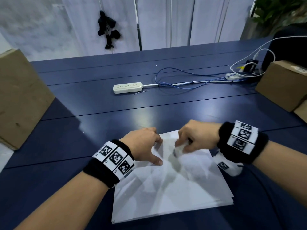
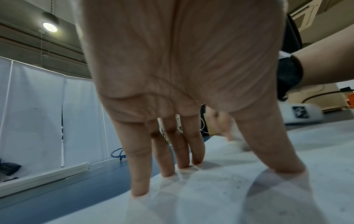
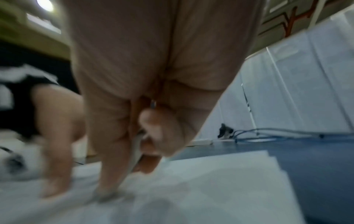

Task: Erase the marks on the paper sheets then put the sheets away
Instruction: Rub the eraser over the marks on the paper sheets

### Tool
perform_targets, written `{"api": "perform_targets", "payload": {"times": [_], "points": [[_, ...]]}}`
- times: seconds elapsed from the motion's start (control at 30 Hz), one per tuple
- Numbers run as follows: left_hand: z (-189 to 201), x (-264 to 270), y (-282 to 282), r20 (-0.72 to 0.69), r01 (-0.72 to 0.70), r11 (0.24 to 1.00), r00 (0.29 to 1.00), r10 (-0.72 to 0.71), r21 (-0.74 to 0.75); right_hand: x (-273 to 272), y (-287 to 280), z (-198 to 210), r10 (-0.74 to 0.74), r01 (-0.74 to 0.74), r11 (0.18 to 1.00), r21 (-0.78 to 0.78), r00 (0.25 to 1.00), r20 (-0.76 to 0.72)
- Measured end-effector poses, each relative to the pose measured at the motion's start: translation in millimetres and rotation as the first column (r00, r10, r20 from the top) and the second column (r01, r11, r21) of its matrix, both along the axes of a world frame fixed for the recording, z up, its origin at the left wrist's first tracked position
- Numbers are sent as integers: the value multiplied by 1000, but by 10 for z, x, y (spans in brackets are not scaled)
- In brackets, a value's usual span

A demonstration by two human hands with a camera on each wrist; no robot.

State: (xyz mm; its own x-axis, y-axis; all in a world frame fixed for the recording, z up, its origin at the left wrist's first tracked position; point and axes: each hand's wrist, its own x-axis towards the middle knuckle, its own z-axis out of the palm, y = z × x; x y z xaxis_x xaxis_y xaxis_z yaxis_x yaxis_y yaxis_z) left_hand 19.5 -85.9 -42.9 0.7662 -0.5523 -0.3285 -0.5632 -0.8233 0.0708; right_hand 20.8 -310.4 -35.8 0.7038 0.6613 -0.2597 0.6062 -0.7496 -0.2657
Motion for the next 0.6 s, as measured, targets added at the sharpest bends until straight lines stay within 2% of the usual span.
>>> {"api": "perform_targets", "payload": {"times": [0.07,0.1,0.23,0.33,0.4,0.5,0.53,0.6], "points": [[1,1,0,9,7,1000,1000,-7,0,-105,3,7,38,-40,999,-13,993,-114],[1,0,-4,8,9,1000,1000,-9,-1,-90,10,5,33,-35,999,-11,992,-118],[11,-3,-10,2,17,1000,1000,-17,-6,216,13,-23,-97,95,995,19,991,96],[12,3,-9,6,14,1000,1000,-14,-2,228,-8,-22,-107,105,994,28,987,119],[2,6,-9,7,6,1000,1000,-6,3,69,-28,-8,-45,46,999,-8,997,59],[-11,15,-2,11,6,1000,1000,-6,5,-127,-27,18,28,-32,999,-25,990,-137],[-10,12,-6,12,8,1000,1000,-8,7,-101,-30,11,19,-21,1000,-18,991,-130],[-2,3,-10,6,9,1000,1000,-9,7,67,-37,-9,-58,58,998,-1,998,-2]]}}
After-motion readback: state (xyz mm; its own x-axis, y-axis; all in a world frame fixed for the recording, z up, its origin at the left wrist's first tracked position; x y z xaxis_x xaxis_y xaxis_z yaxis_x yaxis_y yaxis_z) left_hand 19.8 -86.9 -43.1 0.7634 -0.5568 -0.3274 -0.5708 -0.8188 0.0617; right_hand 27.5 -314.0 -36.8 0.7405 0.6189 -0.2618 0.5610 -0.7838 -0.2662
